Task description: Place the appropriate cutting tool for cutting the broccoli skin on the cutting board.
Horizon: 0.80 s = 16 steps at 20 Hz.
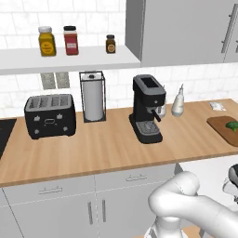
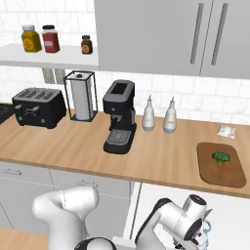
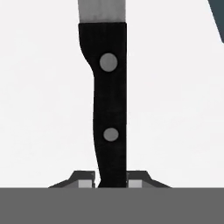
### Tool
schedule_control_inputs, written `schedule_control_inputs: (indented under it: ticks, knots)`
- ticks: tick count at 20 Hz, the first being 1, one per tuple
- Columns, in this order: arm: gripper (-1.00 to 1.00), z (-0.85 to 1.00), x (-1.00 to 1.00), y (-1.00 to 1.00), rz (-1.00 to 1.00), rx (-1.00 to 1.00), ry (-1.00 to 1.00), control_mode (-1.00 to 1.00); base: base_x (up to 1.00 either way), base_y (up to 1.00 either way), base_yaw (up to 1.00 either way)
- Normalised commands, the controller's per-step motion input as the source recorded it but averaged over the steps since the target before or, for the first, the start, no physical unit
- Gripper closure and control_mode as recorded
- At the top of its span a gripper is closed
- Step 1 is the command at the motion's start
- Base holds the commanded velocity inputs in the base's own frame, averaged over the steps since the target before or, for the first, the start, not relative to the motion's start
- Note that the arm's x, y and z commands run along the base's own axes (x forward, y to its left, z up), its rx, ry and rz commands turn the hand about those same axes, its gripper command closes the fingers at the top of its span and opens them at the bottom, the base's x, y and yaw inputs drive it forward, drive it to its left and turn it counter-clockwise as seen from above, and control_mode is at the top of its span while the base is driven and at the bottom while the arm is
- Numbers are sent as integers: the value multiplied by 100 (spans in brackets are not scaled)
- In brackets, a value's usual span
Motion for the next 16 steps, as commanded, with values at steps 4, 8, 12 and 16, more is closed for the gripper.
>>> schedule_control_inputs:
  ticks: [4, 8, 12, 16]
  knots:
    - [100, 52, 0, 0, -10, 0, 0, -100, 0, 0, 0]
    - [100, 69, 0, 0, -9, 0, 0, -100, 0, 0, 0]
    - [100, 76, -10, 0, -7, 0, 0, -100, 0, 0, 0]
    - [100, 85, -14, 0, -6, 0, 0, -100, 0, 0, 0]
